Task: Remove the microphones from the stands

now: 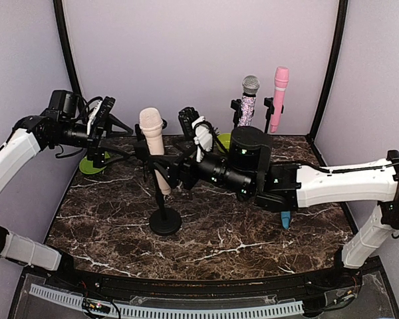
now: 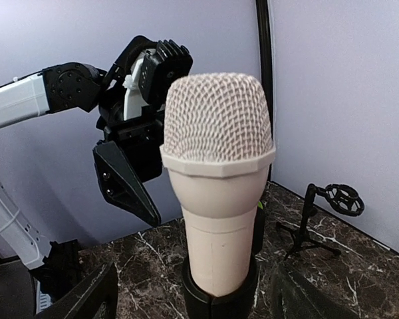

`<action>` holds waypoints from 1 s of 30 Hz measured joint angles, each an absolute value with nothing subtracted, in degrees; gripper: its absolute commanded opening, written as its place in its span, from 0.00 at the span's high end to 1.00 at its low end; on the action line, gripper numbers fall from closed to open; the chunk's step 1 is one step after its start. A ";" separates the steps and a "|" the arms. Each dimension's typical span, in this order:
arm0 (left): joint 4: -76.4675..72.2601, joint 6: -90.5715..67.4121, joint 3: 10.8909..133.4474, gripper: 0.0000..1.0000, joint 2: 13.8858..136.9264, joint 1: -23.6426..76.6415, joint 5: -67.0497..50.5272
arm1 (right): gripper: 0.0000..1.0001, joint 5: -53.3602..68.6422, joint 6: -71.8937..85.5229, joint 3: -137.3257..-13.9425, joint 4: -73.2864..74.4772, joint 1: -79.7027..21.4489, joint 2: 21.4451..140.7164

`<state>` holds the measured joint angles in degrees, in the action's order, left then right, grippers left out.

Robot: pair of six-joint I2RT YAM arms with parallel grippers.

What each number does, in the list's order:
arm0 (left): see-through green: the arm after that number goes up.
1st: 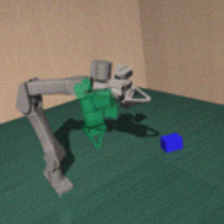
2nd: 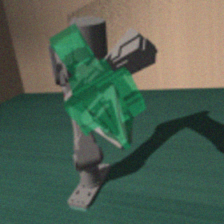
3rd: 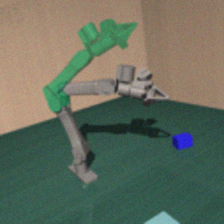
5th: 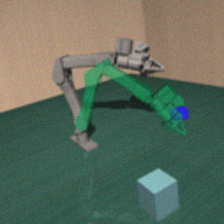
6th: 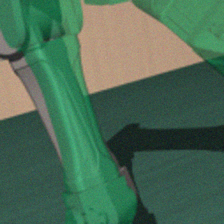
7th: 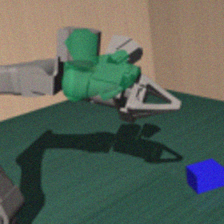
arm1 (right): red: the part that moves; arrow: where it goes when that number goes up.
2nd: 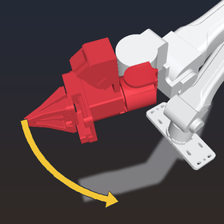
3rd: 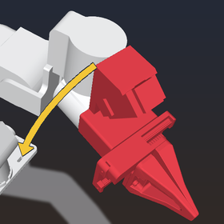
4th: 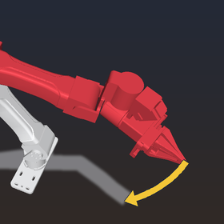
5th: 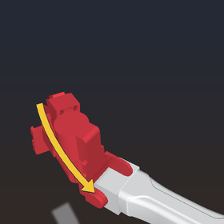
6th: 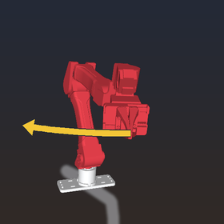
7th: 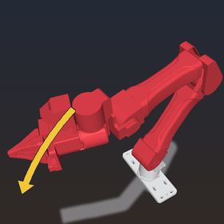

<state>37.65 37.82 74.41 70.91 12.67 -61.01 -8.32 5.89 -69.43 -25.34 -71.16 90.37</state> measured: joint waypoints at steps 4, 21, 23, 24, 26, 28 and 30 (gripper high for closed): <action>37.91 40.10 75.94 0.01 73.23 16.12 -61.36 | 0.16 -6.81 4.29 -74.63 -18.98 -71.16 90.30; 50.41 51.18 90.52 0.01 87.66 18.28 -63.88 | 0.57 1.74 2.15 -91.61 -1.17 -67.55 98.94; 54.41 54.57 91.98 0.03 88.99 18.35 -64.31 | 0.66 2.22 2.28 -91.61 -0.82 -67.31 98.96; 56.12 56.07 92.58 0.03 89.52 18.35 -64.47 | 0.70 2.68 2.35 -91.59 -0.93 -67.07 98.96; 58.39 58.50 93.19 0.03 90.04 18.50 -64.51 | 0.75 3.51 1.83 -91.53 -1.10 -66.61 98.91; 60.47 60.86 93.97 0.03 90.32 18.59 -64.53 | 0.77 5.28 2.09 -91.20 -1.34 -65.89 98.78; 62.81 63.55 95.31 0.06 90.54 18.81 -64.51 | 0.79 7.14 2.11 -91.00 -1.63 -65.25 98.74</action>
<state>62.81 63.55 95.31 90.54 18.81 -64.51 7.14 2.11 -91.00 -1.63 -65.25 98.74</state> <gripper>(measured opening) 0.967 0.322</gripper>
